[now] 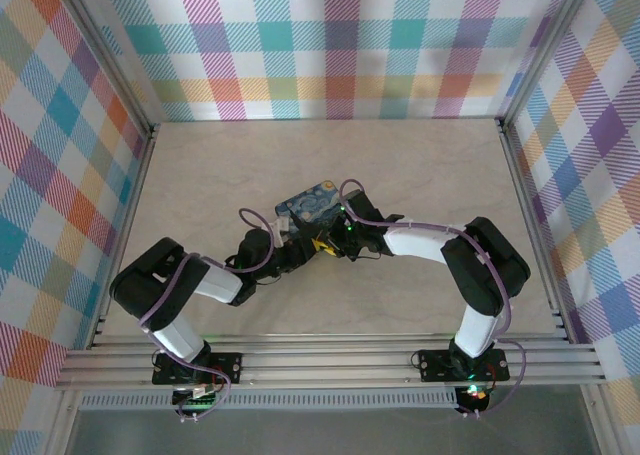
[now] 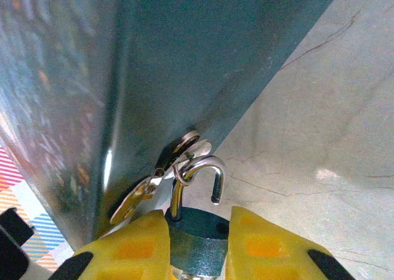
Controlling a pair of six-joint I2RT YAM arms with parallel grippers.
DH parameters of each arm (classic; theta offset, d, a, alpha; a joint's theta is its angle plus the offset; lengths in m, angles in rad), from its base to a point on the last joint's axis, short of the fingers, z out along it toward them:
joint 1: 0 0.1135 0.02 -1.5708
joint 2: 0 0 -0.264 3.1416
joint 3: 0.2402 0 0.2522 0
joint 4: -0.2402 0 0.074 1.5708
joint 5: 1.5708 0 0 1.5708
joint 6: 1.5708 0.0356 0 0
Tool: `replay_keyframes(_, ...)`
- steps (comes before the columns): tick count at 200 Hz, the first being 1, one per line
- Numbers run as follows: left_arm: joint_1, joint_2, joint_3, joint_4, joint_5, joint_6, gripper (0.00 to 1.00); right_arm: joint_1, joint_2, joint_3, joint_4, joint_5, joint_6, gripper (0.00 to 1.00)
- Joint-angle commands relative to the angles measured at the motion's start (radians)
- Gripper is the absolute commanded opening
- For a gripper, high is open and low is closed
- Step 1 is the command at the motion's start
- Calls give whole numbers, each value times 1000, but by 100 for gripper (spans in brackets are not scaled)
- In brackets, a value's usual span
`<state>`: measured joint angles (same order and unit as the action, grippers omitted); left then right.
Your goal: Unlock a padlock with a key
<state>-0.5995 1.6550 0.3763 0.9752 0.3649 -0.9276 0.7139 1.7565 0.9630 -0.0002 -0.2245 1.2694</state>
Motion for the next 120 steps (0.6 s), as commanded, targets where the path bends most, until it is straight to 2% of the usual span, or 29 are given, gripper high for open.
replay_keyframes(1, -16, 24, 11, 52, -4, -13, 30, 6, -31, -10, 15, 4, 13, 0)
replay_keyframes(40, -24, 22, 1, 53, -19, -12, 27, 7, -33, -12, 14, 7, 11, 0)
replay_keyframes(57, -25, 19, -3, 53, -18, -11, 15, 7, -34, -12, 15, 7, 12, 0)
replay_keyframes(69, -26, 17, -4, 53, -18, -4, 0, 7, -34, -12, 19, 5, 13, 0)
replay_keyframes(82, -26, 15, -4, 54, -14, 19, 0, 8, -34, -10, 20, 1, 13, 0)
replay_keyframes(97, -37, 14, 10, 36, -7, 87, 0, 6, -35, -9, 19, -8, 14, 0)
replay_keyframes(107, -63, 7, 20, 3, -27, 184, 0, 7, -36, -8, 16, -18, 12, 0)
replay_keyframes(120, -149, -23, 17, -55, -142, 375, 0, 6, -34, -2, 5, -40, 4, 0)
